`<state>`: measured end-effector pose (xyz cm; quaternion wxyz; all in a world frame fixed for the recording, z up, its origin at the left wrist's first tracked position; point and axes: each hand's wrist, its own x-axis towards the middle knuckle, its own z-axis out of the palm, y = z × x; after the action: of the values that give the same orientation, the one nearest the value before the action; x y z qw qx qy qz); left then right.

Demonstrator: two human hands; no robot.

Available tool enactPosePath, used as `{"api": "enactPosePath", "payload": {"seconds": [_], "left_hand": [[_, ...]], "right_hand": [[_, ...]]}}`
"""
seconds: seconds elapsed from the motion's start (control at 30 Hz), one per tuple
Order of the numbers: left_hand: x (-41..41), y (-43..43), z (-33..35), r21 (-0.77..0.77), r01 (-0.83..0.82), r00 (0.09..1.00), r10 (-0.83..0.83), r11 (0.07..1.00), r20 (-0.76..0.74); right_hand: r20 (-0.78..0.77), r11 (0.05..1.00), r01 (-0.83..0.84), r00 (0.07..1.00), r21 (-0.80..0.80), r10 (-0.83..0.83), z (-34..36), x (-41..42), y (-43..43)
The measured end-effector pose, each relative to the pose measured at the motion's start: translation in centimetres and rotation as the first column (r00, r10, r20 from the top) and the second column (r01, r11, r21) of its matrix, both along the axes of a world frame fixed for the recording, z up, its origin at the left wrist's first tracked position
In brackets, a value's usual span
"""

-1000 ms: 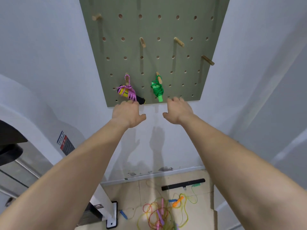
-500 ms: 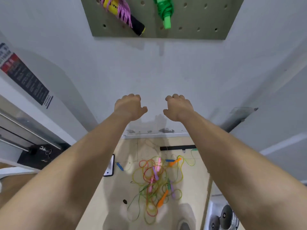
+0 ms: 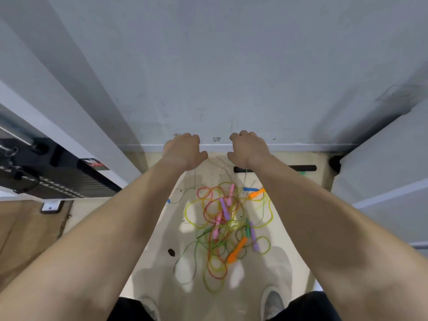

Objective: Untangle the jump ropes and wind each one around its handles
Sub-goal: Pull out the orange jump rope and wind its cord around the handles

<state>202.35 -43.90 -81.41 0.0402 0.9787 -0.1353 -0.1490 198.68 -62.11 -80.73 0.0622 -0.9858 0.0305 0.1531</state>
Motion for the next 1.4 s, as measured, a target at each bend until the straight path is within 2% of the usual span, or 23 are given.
{"api": "enactPosePath", "payload": {"seconds": [0.17,0.3,0.47,0.77,0.9,1.07,1.2,1.4], "left_hand": [[-2.9,0.5,-9.3,0.020,0.038,0.999,-0.038,0.999,-0.008],[-6.1,1.2,-14.1,0.010,0.026,1.000,-0.026,1.000,-0.009],[-13.2,3.4,-15.1,-0.047,-0.002,1.000,0.001,0.999,-0.011],[-25.0,7.8,-16.5,-0.108,-0.033,0.997,0.025,0.994,-0.078],[-26.7,8.6,-19.6,-0.088,-0.082,0.983,0.066,0.993,-0.173],[-27.4,8.0,-25.1,-0.084,-0.050,0.965,0.027,0.995,-0.262],[-27.9,6.8,-30.6,-0.094,-0.048,0.934,0.011,0.994,-0.356],[-27.6,3.4,-38.7,-0.140,-0.082,0.864,0.001,0.987,-0.504]], "right_hand": [[-0.032,1.000,0.010,0.999,0.006,-0.010,-9.5,-2.7,1.0],[-0.041,1.000,0.023,0.999,-0.012,-0.024,-14.5,-6.3,2.0],[-0.027,0.996,0.086,0.996,0.032,-0.085,-15.8,-13.6,3.8],[-0.012,0.998,0.037,0.999,0.041,-0.036,-16.9,-25.1,7.6],[-0.080,0.994,0.079,0.994,0.073,-0.073,-19.9,-26.9,7.3],[-0.196,0.978,0.174,0.969,0.116,-0.149,-26.6,-28.5,5.6],[-0.318,0.963,0.239,0.929,0.123,-0.190,-32.8,-29.5,4.6],[-0.412,0.954,0.267,0.891,0.135,-0.191,-41.0,-28.1,2.7]]}}
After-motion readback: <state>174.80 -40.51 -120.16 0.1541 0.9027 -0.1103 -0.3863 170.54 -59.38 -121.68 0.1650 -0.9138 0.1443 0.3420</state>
